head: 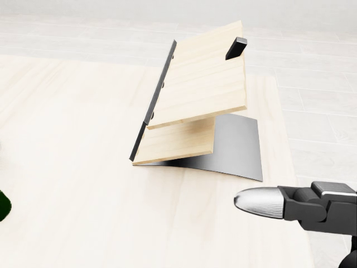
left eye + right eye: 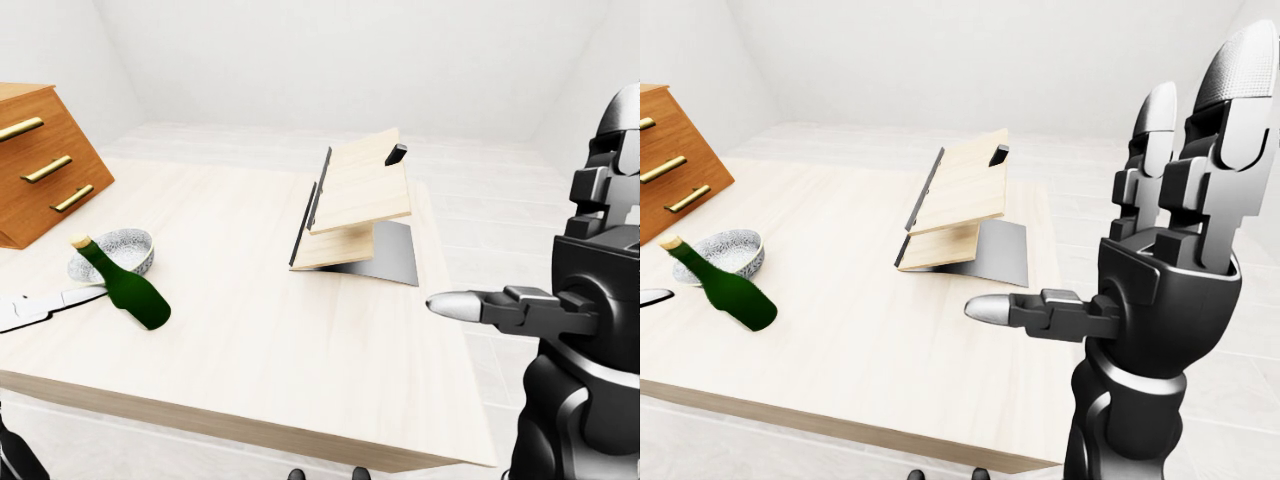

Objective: Put the wine bottle on the wine rack.

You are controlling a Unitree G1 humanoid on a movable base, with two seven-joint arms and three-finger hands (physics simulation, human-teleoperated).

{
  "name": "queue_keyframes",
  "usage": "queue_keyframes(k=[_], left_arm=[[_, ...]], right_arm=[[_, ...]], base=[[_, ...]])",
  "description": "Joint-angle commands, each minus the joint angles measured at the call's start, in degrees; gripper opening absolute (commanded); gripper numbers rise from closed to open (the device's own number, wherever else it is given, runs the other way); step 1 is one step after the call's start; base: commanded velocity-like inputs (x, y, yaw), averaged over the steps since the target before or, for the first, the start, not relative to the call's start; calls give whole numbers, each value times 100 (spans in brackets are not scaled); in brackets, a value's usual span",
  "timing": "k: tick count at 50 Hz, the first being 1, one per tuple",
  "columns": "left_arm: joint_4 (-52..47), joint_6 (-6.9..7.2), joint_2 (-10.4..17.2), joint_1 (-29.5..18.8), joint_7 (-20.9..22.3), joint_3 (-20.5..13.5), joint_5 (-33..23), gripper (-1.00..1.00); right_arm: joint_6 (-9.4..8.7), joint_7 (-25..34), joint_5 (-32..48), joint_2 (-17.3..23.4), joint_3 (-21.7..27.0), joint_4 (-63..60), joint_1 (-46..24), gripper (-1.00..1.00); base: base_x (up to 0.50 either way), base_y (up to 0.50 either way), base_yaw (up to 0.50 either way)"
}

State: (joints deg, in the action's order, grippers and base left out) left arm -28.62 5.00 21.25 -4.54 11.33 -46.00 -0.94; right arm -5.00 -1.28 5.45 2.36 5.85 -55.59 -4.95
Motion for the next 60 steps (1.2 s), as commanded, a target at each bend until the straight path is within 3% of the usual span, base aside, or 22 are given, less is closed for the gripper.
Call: queue_keyframes(k=[1, 14, 32, 60], left_arm=[[434, 0, 49, 81, -194, -242, 356, 100], [746, 0, 43, 218, -305, -218, 584, 100], [1822, 0, 159, 21, -517, -294, 1721, 100], [3461, 0, 567, -123, -963, 567, 1749, 100]], right_arm=[[0, -15, 11, -3, -13, 15, -18, 100], [0, -9, 11, 3, -12, -29, -21, 100], [0, 2, -43, 1, 50, -96, -26, 100], [0, -4, -91, 17, 91, -272, 26, 100]], base=[[0, 0, 0], [0, 0, 0], [0, 0, 0], [0, 0, 0]])
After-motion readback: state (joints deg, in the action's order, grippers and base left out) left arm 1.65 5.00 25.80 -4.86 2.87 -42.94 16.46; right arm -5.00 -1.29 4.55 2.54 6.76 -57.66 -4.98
